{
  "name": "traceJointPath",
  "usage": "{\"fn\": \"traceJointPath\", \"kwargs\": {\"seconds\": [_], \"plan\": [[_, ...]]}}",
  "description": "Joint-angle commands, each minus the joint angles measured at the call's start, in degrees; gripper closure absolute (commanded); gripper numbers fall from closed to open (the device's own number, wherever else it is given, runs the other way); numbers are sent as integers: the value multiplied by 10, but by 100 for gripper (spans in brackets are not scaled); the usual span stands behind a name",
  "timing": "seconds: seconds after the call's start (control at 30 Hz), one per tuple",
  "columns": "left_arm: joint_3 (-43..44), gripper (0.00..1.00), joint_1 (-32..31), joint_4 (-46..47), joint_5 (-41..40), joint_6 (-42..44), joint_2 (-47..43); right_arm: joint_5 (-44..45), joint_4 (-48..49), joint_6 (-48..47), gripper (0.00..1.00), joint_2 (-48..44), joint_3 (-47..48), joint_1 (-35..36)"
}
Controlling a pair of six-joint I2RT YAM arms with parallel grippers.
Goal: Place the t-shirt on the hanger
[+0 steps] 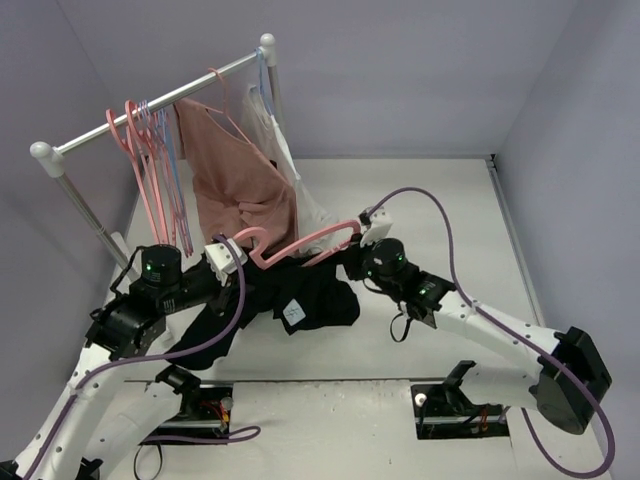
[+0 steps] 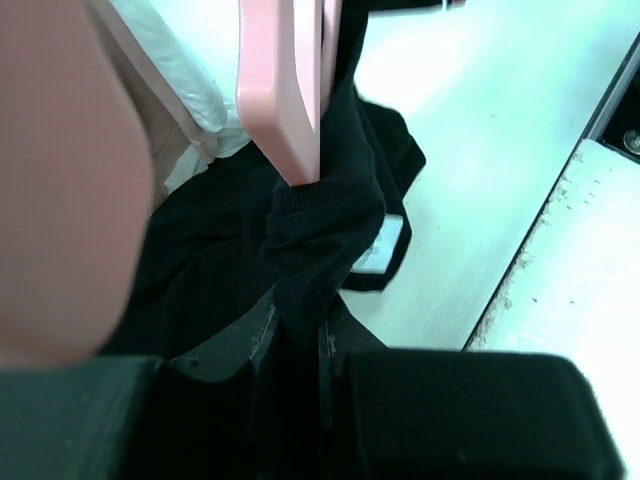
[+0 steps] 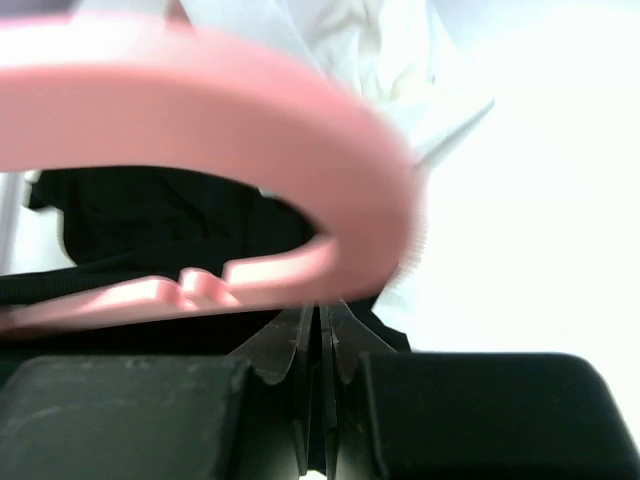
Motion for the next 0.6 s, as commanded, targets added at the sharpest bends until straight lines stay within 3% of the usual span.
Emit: {"fn": "traceJointPath", "kwargs": {"seconds": [0.0, 0.57], "plan": [[67, 100, 4, -28, -12, 21, -37, 15, -45, -34, 100, -44, 28, -69], [60, 100, -2, -80, -125, 26, 1, 14, -183, -129, 100, -49, 160, -139]]}}
